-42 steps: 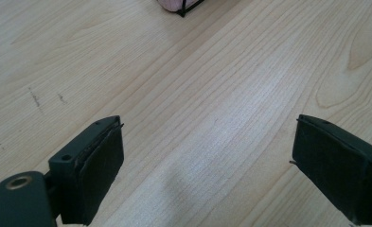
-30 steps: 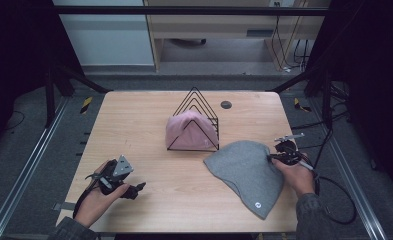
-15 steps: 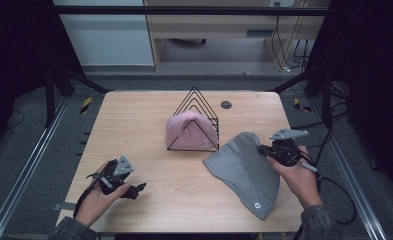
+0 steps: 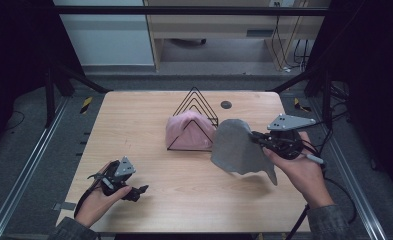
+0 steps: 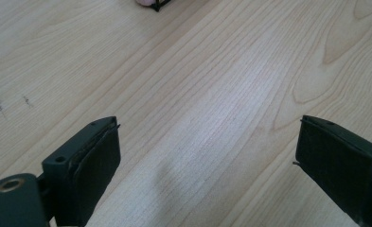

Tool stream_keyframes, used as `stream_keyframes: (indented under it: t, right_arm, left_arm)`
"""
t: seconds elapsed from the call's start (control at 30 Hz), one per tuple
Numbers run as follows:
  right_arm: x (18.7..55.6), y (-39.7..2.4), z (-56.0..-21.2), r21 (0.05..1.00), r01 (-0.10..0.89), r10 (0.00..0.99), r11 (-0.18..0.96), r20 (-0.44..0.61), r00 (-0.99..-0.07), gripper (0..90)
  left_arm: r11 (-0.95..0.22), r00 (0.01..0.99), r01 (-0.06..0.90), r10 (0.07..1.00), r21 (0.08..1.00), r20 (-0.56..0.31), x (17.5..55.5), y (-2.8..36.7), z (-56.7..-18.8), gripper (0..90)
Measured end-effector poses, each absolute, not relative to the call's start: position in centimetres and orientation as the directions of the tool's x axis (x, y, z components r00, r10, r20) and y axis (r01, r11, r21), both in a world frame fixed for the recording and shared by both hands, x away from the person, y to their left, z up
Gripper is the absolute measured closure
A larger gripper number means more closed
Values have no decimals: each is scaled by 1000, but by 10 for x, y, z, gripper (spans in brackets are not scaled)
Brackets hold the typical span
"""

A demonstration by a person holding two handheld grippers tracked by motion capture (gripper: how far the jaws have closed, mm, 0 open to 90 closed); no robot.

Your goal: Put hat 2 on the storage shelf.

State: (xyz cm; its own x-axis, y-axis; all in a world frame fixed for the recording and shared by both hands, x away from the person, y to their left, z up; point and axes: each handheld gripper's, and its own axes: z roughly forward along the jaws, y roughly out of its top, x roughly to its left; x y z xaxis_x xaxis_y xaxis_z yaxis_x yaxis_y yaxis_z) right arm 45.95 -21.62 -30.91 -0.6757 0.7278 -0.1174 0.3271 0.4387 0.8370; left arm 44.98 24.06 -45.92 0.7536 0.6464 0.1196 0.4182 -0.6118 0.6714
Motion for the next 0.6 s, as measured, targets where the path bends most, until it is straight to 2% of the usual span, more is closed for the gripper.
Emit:
stream_keyframes:
  t: [0.43, 0.6]
  right_arm:
    - [449, -203, -273, 869, 245, 691, 430, -142, -709, 860]
    - [453, -192, -252, 878, 213, 671, 429, -152, -726, 860]
  left_arm:
    - [-572, 772, 369, 628, 733, 101, 446, 226, -431, 79]
    - [-586, 784, 331, 606, 740, 129, 449, 217, -410, 91]
